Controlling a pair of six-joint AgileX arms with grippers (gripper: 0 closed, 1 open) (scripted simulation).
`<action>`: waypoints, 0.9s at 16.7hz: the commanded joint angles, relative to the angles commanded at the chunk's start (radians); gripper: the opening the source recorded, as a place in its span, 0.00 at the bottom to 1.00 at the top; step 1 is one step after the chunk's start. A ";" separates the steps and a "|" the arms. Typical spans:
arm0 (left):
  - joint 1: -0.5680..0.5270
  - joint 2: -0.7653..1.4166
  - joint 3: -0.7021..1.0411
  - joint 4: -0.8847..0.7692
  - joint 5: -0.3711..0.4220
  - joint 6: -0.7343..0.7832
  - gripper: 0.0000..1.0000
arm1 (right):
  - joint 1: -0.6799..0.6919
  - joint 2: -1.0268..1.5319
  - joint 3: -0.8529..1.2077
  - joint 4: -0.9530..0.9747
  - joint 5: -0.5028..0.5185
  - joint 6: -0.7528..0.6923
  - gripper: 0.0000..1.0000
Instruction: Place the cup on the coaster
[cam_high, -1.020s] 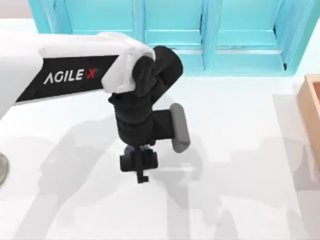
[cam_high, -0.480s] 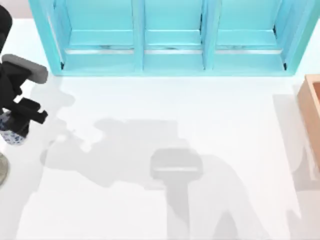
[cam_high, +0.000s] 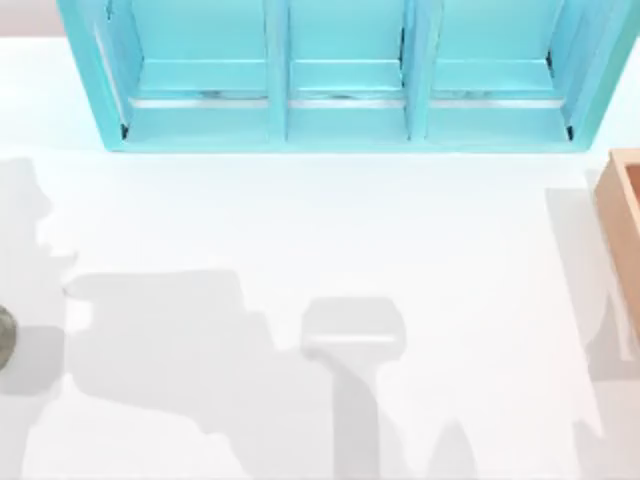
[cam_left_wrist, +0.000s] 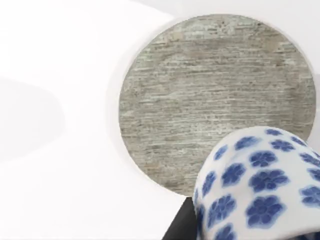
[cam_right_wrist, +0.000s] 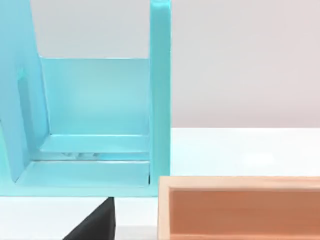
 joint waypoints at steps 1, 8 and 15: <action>0.000 0.000 0.000 0.000 0.000 0.000 0.00 | 0.000 0.000 0.000 0.000 0.000 0.000 1.00; -0.001 0.034 -0.073 0.101 -0.001 0.004 0.00 | 0.000 0.000 0.000 0.000 0.000 0.000 1.00; 0.004 0.081 -0.174 0.255 0.000 0.005 0.00 | 0.000 0.000 0.000 0.000 0.000 0.000 1.00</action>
